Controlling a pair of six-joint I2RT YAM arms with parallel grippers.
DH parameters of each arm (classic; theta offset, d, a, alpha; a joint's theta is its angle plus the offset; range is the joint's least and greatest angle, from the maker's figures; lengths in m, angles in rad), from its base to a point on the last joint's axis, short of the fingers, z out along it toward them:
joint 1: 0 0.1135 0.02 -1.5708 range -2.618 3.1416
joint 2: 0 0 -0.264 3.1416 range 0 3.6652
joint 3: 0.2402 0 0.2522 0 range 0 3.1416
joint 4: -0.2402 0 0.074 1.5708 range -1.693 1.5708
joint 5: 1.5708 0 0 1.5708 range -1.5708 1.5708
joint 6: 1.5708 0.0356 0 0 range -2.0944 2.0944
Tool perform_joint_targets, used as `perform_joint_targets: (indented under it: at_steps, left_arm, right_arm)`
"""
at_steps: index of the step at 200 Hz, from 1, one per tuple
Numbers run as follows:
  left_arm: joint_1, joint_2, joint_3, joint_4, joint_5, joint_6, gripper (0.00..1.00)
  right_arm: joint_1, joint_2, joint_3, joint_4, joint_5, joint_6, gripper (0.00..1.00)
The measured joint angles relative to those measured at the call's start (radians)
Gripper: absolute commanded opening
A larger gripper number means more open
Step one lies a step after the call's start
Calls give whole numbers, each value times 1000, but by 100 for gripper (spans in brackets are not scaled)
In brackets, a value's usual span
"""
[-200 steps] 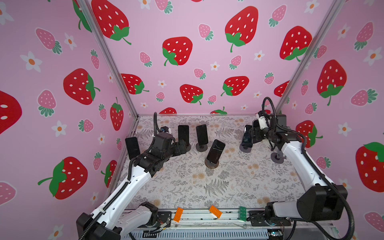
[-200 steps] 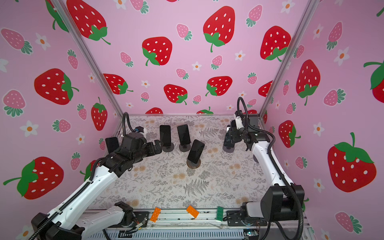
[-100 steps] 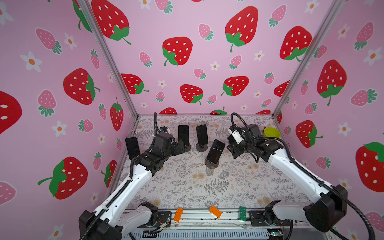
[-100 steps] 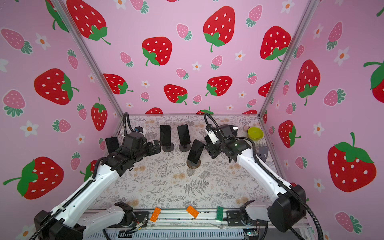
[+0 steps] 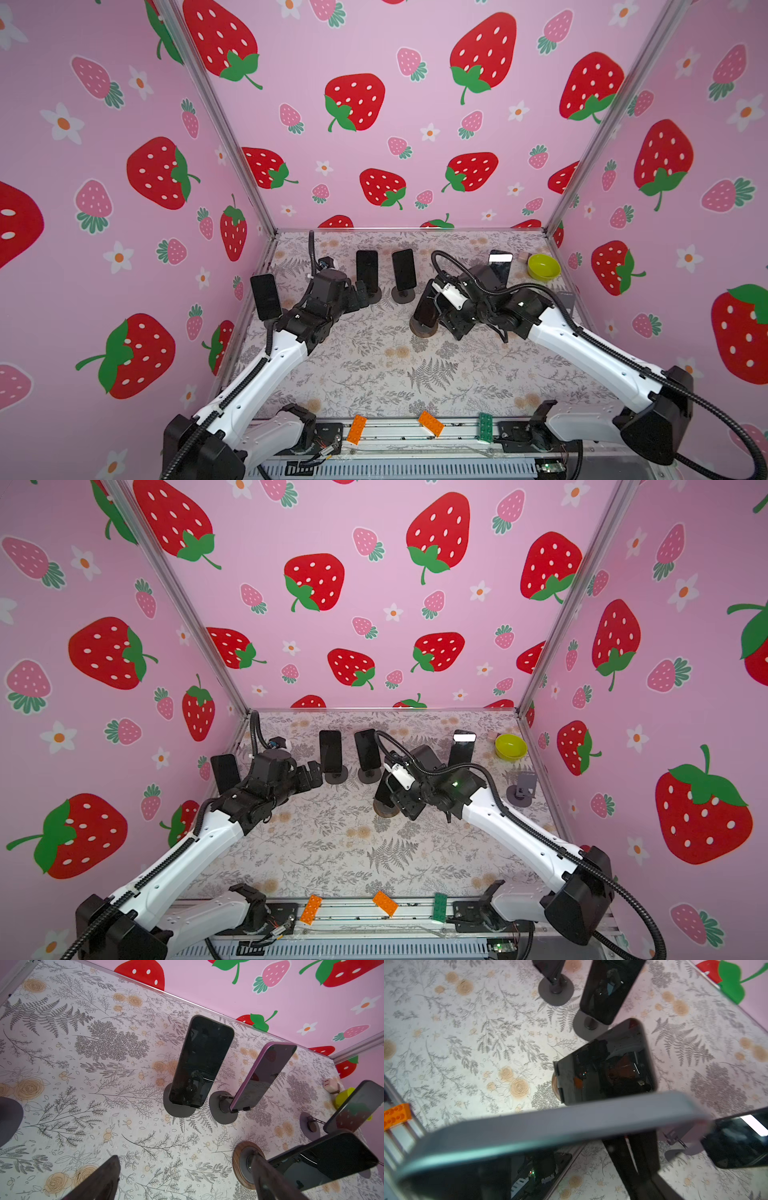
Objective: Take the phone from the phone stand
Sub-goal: 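Lower the right gripper onto the black phone's top edge and close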
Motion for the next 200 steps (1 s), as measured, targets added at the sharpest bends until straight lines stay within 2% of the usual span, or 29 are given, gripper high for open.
perform_joint_targets:
  at_steps: [70, 109, 148, 200]
  left_arm:
    - [14, 13, -66, 98, 0, -41, 99]
    - [42, -8, -134, 88, 10, -79, 99]
    - [69, -49, -141, 25, 19, -95, 99]
    - [137, -101, -182, -14, 42, -105, 99]
  right_arm:
    - [209, 235, 29, 26, -48, 40, 64]
    - [258, 354, 34, 55, -91, 52, 64]
    - [281, 430, 31, 98, -113, 78, 64]
    - [310, 493, 24, 148, -72, 99, 65]
